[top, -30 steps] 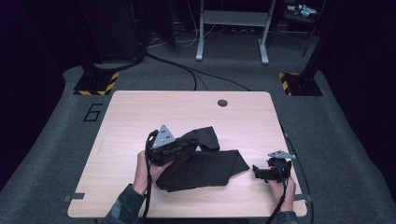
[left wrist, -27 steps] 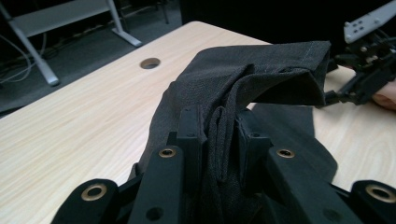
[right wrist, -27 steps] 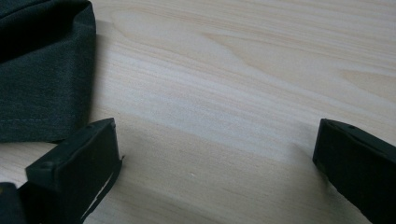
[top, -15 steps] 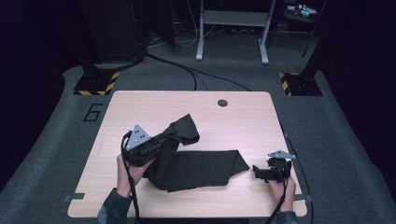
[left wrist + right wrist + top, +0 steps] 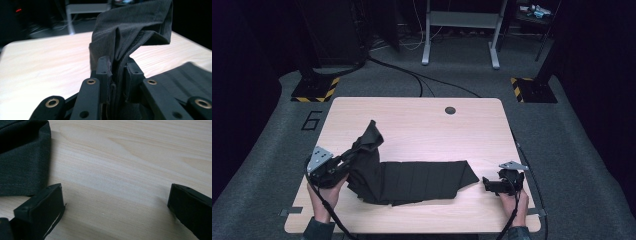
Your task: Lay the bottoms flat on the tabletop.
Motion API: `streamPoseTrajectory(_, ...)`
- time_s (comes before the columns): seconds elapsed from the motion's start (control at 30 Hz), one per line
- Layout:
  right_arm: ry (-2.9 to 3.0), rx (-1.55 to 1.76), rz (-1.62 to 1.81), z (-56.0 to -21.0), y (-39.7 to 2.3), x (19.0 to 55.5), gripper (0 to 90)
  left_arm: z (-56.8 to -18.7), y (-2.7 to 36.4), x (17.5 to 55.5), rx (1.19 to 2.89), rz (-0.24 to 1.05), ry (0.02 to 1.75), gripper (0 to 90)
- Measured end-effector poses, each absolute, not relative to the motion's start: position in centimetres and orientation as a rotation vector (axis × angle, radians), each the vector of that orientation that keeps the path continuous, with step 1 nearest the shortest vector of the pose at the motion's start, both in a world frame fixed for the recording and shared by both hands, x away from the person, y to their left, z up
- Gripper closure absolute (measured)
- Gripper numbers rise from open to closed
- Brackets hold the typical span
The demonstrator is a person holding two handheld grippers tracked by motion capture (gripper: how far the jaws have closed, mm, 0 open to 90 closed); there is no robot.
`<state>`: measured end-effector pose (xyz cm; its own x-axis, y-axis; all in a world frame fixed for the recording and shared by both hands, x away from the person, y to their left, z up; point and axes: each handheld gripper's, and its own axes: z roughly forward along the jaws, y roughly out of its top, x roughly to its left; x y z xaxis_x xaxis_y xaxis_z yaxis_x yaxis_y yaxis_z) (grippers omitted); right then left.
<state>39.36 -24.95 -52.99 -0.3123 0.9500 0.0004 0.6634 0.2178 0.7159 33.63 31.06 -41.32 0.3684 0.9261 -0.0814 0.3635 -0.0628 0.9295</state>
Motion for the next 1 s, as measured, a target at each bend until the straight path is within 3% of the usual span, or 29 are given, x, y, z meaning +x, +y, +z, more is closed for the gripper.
streamPoseTrajectory(0.17, 2.053, 1.494, 0.864, -53.0, -24.9, 39.4, 0.0, -43.2, 34.3, 31.7, 1.553, 0.74, 1.321, 42.7)
streamPoseTrajectory(0.3, 2.055, 1.519, 0.844, -52.8, -24.7, 39.4, 0.0, -43.7, 36.2, 30.5, 1.522, 0.766, 1.372, 28.0)
streamPoseTrajectory(0.47, 2.07, 1.522, 0.958, -51.5, -23.3, 39.3, 0.3, -43.9, 37.1, 31.6, 1.552, 0.765, 1.397, 21.1)
streamPoseTrajectory(0.7, 2.17, 1.342, 1.046, -48.5, -17.5, 39.3, 1.3, -45.6, 36.3, 35.2, 1.721, 0.719, 1.414, 15.7)
streamPoseTrajectory(1.0, 2.369, 1.235, 0.948, -50.5, -10.8, 40.9, 1.5, -49.8, 36.1, 37.5, 1.848, 0.624, 1.49, 12.4)
